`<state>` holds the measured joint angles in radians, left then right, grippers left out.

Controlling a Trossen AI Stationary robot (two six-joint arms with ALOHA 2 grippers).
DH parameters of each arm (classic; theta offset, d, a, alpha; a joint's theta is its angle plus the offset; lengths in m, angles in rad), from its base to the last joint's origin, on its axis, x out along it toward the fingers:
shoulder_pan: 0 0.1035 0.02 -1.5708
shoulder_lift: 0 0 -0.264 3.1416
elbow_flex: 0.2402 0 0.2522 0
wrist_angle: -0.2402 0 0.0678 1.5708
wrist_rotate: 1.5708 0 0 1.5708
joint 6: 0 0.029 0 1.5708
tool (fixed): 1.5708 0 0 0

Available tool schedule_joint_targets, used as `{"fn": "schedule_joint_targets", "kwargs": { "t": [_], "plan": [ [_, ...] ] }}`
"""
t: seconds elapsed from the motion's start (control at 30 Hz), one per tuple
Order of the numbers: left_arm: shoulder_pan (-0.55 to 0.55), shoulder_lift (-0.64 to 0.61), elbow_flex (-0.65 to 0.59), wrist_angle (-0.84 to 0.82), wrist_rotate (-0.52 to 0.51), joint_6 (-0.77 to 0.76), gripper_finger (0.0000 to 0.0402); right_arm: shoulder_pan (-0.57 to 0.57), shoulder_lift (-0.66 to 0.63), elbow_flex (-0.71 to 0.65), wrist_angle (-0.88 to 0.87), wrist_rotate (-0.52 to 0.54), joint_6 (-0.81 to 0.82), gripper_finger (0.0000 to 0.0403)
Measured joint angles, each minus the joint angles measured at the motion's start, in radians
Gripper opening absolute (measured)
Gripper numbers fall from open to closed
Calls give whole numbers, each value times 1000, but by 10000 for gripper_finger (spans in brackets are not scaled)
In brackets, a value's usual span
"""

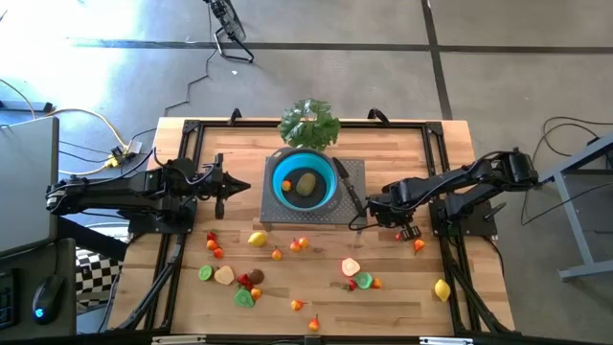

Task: Pick & Place Fruit
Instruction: Put the strawberry into the blue strainer bowl on to the shelf

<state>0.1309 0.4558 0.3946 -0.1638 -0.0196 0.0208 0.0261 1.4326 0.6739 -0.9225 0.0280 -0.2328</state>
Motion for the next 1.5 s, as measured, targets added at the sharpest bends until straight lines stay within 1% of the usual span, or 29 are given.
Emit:
{"fn": "schedule_joint_targets", "kwargs": {
  "t": [0.17,0.47,0.57,0.67,0.87,1.03,1.3,1.5],
  "plan": [
    [0,0,0,0,0,0,0,0,0,18,-40,26,2,7],
    [0,0,0,0,0,0,0,0,0,170,-140,25,53,5],
    [0,0,0,0,0,0,0,0,-1,227,-182,14,61,5],
    [0,0,0,0,0,0,0,0,-2,262,-248,-20,79,5],
    [0,0,0,-5,0,0,0,1,-55,272,-308,-30,134,5],
    [0,0,0,-14,0,0,0,24,-147,272,-308,-27,181,5],
    [0,0,0,-14,0,0,0,73,-277,272,-255,2,323,4],
    [0,0,0,-15,0,0,0,101,-338,272,-161,82,386,4]
  ]
}}
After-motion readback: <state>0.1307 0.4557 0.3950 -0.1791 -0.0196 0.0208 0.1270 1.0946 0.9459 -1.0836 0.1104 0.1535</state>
